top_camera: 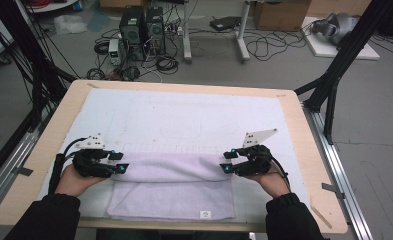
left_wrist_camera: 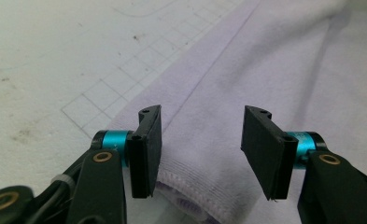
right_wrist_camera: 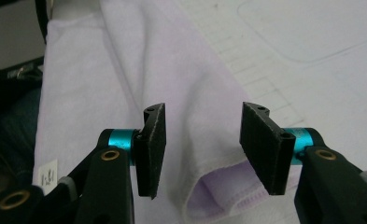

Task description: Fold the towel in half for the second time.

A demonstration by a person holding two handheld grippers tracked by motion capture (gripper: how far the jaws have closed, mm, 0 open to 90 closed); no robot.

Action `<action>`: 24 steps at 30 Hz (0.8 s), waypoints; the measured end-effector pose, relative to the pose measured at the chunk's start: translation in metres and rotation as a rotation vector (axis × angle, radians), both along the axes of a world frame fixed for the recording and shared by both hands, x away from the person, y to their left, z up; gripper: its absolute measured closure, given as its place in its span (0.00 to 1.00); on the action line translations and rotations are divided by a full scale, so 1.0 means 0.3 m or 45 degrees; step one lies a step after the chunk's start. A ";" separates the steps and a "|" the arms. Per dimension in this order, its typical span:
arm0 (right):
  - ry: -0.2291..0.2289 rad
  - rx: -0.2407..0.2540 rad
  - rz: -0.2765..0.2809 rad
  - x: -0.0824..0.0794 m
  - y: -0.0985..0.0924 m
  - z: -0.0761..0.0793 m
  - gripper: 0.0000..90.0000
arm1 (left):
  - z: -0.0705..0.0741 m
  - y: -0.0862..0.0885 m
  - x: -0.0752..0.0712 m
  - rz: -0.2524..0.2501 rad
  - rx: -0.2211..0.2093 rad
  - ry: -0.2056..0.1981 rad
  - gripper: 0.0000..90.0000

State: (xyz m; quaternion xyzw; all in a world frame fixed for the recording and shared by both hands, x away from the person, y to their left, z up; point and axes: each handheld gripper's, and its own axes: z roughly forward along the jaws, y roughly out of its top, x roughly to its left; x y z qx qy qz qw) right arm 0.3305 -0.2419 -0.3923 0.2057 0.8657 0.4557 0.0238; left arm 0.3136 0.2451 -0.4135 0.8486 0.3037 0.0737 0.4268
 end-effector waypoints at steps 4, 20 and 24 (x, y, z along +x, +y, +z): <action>-0.026 -0.008 -0.029 0.012 -0.008 0.031 0.56 | -0.012 -0.006 0.005 -0.003 0.014 0.007 0.55; 0.089 -0.176 0.006 0.073 0.043 -0.041 0.64 | -0.042 -0.021 0.012 -0.030 0.065 0.014 0.76; 0.121 -0.185 0.071 0.068 0.050 -0.044 0.91 | -0.035 -0.020 0.005 -0.041 0.056 0.003 0.92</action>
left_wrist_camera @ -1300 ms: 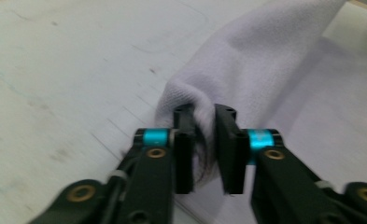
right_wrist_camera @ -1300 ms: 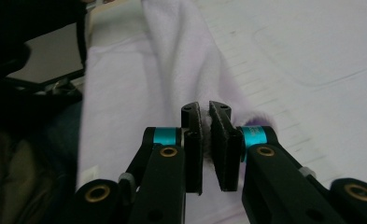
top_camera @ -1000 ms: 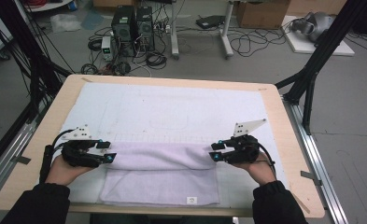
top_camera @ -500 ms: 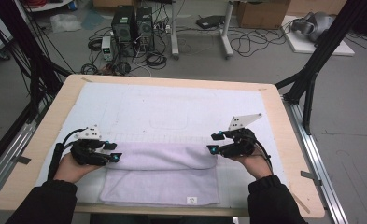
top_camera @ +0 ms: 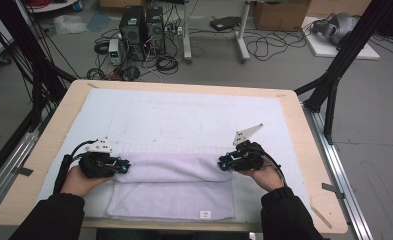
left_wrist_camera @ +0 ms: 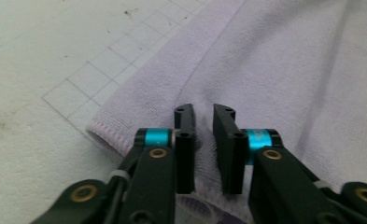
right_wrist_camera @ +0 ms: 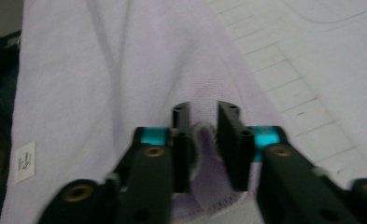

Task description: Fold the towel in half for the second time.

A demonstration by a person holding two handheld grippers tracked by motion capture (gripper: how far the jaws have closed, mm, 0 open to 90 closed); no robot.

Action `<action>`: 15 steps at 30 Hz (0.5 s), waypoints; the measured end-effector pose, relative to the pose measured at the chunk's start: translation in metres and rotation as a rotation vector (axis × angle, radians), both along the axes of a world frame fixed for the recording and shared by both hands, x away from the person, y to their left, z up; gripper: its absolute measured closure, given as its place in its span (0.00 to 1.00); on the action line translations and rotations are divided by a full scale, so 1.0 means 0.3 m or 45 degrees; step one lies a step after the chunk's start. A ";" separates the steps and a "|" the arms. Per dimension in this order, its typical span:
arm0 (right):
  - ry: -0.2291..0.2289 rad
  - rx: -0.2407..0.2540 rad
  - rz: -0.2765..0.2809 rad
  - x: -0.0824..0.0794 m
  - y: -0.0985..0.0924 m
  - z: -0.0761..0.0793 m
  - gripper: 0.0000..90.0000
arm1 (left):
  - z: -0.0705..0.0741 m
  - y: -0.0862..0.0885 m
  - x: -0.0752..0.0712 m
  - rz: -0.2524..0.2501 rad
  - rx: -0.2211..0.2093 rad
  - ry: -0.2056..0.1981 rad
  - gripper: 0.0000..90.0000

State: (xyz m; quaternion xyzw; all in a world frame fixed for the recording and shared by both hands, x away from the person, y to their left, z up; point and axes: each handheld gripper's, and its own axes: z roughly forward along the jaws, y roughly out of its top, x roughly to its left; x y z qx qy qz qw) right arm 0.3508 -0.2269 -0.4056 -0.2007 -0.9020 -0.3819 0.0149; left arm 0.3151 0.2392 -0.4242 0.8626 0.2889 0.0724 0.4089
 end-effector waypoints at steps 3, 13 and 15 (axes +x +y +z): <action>-0.029 0.027 0.028 -0.020 -0.003 0.022 0.95 | 0.028 0.008 -0.021 0.001 -0.024 -0.039 0.94; -0.072 0.192 0.110 -0.214 -0.111 0.094 0.87 | 0.104 0.041 -0.209 -0.134 -0.092 -0.099 0.80; -0.072 0.196 0.085 -0.229 -0.132 0.084 0.82 | 0.109 0.046 -0.228 -0.134 -0.088 -0.099 0.69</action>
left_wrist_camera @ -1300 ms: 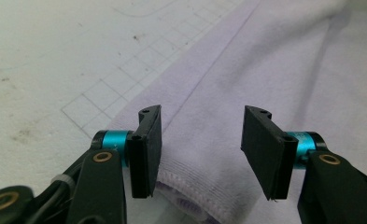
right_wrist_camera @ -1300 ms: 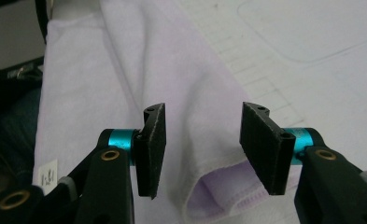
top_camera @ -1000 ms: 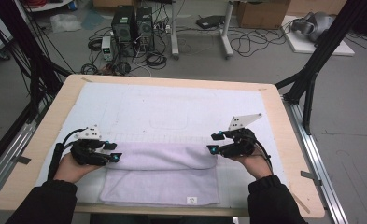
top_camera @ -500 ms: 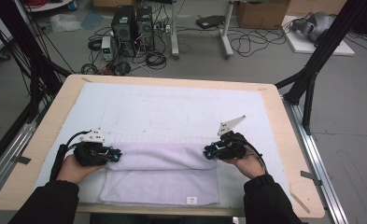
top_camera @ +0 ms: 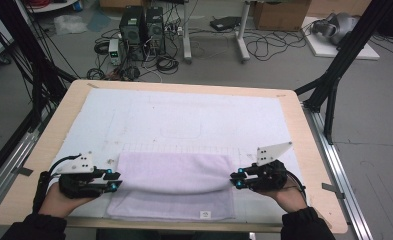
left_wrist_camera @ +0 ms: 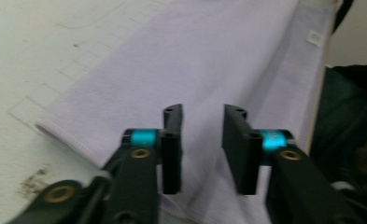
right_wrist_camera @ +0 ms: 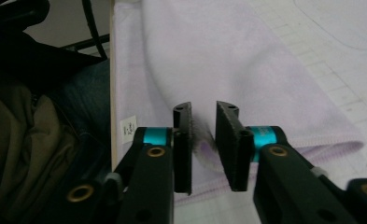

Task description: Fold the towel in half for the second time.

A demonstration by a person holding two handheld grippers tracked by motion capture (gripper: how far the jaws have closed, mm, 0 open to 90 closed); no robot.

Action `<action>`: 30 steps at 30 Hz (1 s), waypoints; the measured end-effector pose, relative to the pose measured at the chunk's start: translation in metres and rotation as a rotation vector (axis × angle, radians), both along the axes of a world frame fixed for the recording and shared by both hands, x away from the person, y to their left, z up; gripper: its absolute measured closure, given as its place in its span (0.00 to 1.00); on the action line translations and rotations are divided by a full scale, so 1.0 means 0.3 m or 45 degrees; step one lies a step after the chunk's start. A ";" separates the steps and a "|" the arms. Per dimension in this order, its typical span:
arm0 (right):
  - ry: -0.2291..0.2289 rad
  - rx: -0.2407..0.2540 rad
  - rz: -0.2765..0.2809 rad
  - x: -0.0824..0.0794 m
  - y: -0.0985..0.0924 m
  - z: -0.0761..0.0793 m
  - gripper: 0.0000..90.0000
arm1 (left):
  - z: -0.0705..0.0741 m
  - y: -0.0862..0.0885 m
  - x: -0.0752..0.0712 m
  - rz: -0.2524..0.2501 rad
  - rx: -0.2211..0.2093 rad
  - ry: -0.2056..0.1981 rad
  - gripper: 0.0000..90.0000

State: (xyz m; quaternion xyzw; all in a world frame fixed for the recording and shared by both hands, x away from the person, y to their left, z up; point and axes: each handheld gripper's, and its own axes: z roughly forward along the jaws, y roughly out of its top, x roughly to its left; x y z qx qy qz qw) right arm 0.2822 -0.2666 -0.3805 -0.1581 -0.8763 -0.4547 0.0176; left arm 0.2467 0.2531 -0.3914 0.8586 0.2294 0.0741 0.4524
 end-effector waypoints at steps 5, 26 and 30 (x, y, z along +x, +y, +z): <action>0.006 0.023 -0.049 0.039 0.009 -0.020 0.73 | 0.015 0.007 0.032 0.042 -0.011 -0.014 0.62; 0.036 -0.153 -0.255 0.266 0.066 -0.197 0.67 | -0.157 -0.028 0.307 0.336 0.122 0.091 0.68; 0.110 -0.120 -0.203 0.261 0.063 -0.201 0.88 | -0.153 -0.036 0.299 0.322 0.113 0.083 0.86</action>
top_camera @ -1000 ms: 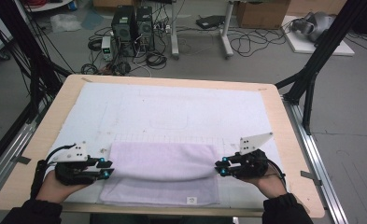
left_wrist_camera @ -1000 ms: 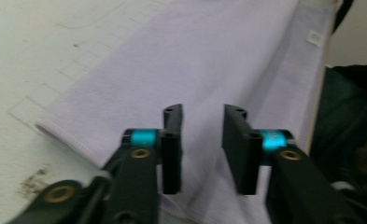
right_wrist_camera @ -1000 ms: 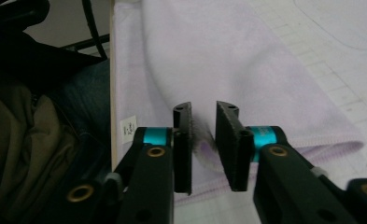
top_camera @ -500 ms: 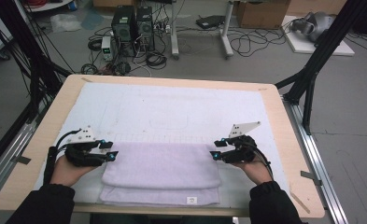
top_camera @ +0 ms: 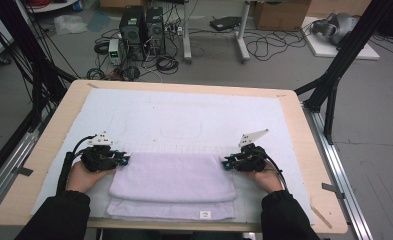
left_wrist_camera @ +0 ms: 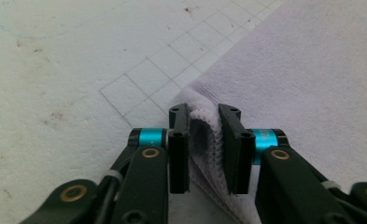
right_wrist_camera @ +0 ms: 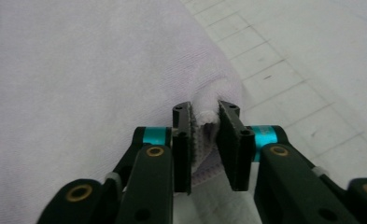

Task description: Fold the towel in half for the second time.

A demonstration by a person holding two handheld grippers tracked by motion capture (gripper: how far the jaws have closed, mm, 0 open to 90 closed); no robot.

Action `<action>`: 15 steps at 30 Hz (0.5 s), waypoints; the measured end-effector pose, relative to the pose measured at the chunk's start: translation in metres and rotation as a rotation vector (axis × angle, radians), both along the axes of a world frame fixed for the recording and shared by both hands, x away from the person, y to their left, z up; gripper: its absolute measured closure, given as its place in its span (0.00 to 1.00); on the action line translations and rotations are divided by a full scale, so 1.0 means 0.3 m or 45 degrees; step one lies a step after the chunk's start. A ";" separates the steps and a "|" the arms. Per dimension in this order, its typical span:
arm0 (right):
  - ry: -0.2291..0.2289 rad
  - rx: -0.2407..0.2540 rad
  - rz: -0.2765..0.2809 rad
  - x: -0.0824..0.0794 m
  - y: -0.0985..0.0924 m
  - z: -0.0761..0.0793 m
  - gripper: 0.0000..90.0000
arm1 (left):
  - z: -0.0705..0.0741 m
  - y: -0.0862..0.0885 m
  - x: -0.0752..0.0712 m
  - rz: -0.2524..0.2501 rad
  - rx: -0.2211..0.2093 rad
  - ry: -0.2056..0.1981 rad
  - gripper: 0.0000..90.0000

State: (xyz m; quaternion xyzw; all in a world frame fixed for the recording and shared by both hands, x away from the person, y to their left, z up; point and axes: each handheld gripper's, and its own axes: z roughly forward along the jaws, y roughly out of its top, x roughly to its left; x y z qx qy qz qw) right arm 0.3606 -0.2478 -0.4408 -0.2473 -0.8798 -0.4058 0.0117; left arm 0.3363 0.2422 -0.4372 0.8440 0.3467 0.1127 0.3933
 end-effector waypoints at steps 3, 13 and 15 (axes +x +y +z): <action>-0.035 -0.018 0.007 -0.005 0.007 0.014 0.91 | 0.010 -0.010 -0.002 0.013 0.022 -0.031 0.91; -0.190 -0.022 -0.189 0.140 -0.031 0.181 0.92 | 0.169 -0.062 0.173 0.163 -0.031 -0.242 0.92; -0.217 -0.022 -0.225 0.198 -0.033 0.224 0.90 | 0.210 -0.074 0.236 0.207 0.000 -0.264 0.88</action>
